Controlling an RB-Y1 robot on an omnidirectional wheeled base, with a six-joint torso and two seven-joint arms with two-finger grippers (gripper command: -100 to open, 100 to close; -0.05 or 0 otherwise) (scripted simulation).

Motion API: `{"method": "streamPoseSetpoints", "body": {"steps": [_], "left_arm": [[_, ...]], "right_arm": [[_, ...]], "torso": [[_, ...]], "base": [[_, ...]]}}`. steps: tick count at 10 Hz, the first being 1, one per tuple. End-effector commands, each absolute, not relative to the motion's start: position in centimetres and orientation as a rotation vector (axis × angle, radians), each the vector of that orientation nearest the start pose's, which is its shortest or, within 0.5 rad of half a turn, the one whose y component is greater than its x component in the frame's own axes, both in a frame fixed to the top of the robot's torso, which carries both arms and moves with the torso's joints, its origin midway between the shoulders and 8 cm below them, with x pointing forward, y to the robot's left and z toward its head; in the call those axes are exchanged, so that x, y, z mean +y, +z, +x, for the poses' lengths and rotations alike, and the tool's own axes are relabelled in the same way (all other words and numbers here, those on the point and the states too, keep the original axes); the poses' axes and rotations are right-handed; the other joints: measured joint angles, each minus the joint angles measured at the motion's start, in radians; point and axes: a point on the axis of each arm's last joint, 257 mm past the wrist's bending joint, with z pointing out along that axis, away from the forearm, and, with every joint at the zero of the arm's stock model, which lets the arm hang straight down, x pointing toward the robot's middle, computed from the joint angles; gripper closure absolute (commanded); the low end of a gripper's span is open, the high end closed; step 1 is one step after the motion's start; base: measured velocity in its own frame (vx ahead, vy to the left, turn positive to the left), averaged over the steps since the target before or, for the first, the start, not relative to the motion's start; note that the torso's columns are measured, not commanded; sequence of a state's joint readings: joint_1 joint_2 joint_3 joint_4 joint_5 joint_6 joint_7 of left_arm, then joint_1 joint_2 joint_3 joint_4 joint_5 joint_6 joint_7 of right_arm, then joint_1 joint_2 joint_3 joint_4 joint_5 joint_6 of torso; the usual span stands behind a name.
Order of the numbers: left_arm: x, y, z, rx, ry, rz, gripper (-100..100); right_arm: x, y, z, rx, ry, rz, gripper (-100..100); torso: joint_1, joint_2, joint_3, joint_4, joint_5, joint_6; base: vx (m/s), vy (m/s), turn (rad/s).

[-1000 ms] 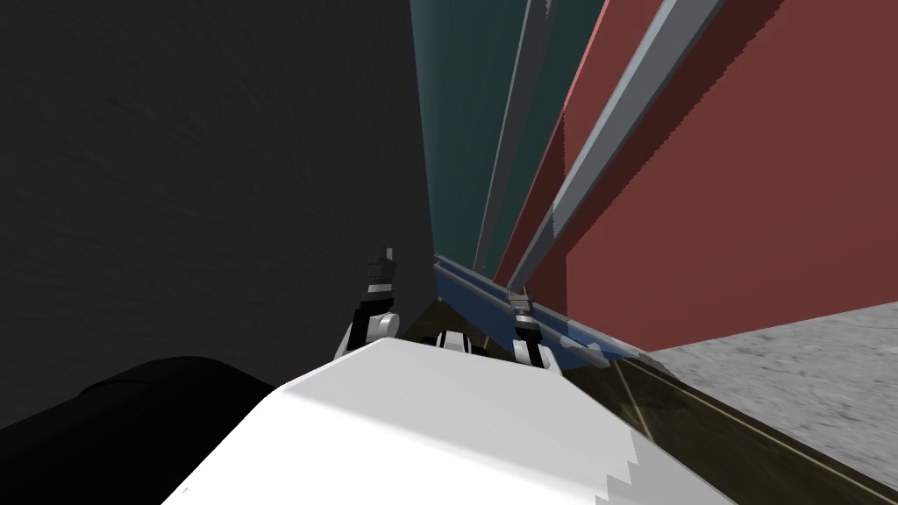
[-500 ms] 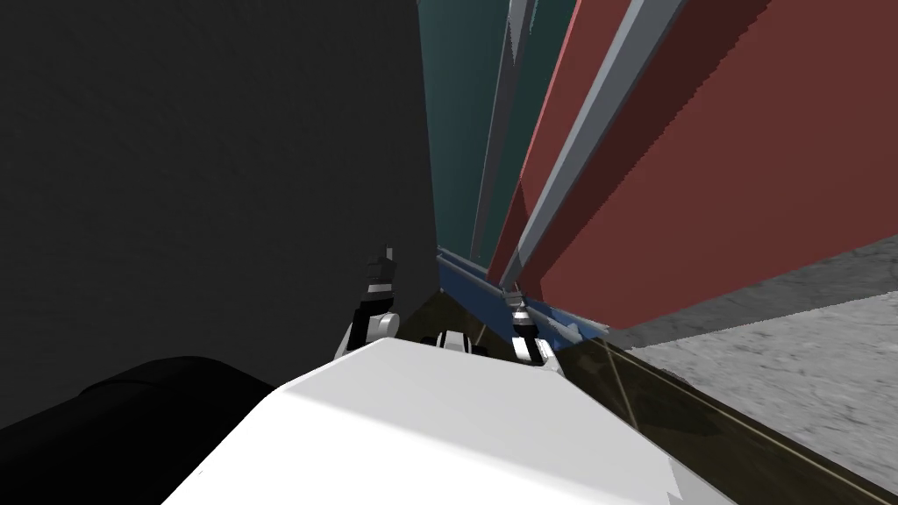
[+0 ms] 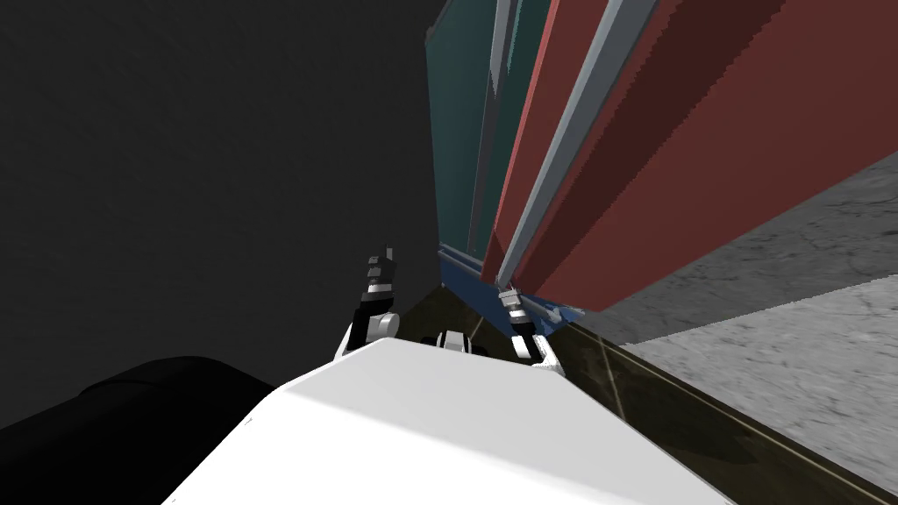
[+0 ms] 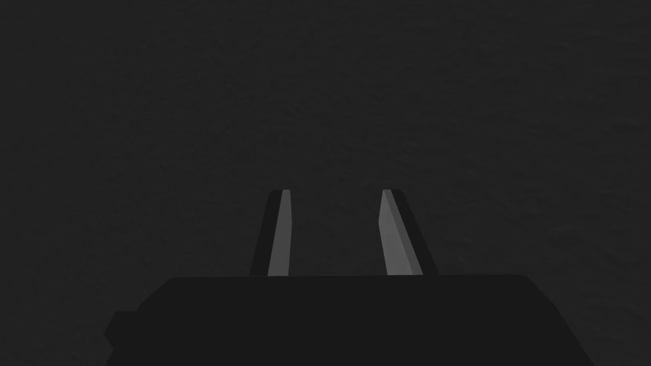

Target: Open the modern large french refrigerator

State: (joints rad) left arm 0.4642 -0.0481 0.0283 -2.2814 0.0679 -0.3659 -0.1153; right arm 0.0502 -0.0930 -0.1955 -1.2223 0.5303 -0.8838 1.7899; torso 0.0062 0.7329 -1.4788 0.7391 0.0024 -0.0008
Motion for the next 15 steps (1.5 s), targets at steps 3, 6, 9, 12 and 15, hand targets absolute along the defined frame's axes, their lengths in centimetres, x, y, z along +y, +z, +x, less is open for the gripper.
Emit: {"method": "streamPoseSetpoints", "body": {"steps": [3, 6, 9, 12, 15], "left_arm": [[30.0, 1.1, 36.4, 0.633, -1.205, -0.767, 0], [30.0, 1.1, 36.4, 0.633, -1.205, -0.767, 0], [30.0, 1.1, 36.4, 0.633, -1.205, -0.767, 0], [30.0, 1.1, 36.4, 0.633, -1.205, -0.767, 0], [30.0, 1.0, 36.4, 0.633, -1.205, -0.767, 0]], "right_arm": [[-21.7, -22.4, 46.5, 0.993, -0.410, -0.706, 100], [-19.4, -22.3, 45.9, 0.955, -0.332, -0.747, 100], [-17.2, -22.2, 45.1, 0.921, -0.252, -0.788, 100], [-16.5, -22.5, 44.4, 0.911, -0.221, -0.808, 100], [-14.4, -22.2, 43.3, 0.866, -0.144, -0.843, 100]], "torso": [[-0.007, 0.006, 0.003, 0.000, -0.002, 0.000], [-0.004, 0.010, 0.006, 0.001, -0.002, 0.000], [-0.002, 0.009, 0.005, 0.001, -0.001, -0.001], [-0.002, 0.005, 0.002, 0.000, -0.001, -0.004], [-0.003, 0.008, 0.004, 0.001, -0.001, -0.001]], "base": [[-0.154, -0.172, 0.108], [-0.188, -0.146, 0.100], [-0.196, -0.159, 0.112], [-0.115, -0.141, 0.086], [-0.094, -0.172, 0.112]]}}
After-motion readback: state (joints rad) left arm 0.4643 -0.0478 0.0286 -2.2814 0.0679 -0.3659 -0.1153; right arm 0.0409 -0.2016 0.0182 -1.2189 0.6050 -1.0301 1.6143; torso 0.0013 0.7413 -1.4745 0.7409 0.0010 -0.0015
